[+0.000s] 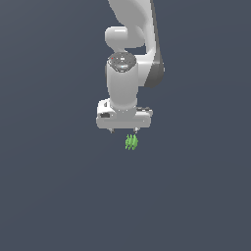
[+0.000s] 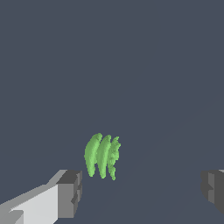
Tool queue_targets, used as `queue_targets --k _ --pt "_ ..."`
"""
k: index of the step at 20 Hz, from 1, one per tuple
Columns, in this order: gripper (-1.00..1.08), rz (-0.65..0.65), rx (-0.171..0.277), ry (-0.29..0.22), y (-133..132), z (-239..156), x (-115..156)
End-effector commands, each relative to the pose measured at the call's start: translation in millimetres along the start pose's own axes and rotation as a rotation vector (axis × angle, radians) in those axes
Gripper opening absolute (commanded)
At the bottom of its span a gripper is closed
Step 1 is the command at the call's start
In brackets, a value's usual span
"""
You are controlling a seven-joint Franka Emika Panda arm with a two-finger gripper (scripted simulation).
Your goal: Pick up the object and move it to a goal position.
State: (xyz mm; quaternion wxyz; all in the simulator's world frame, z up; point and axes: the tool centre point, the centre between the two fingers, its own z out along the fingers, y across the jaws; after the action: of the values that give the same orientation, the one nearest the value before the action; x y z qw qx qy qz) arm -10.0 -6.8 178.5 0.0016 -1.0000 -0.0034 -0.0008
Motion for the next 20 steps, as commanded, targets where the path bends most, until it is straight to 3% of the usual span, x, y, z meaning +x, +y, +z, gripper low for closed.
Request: queue_targets --k 1,10,20 --pt "1.0 0.0 0.0 0.0 0.0 0.0 0.0" --pt "1.0 -0.011 -0.015 -0.032 21.6 4.5 -8.4" --pt "1.0 -0.003 -0.015 -0.03 18.3 8.8 -8.9"
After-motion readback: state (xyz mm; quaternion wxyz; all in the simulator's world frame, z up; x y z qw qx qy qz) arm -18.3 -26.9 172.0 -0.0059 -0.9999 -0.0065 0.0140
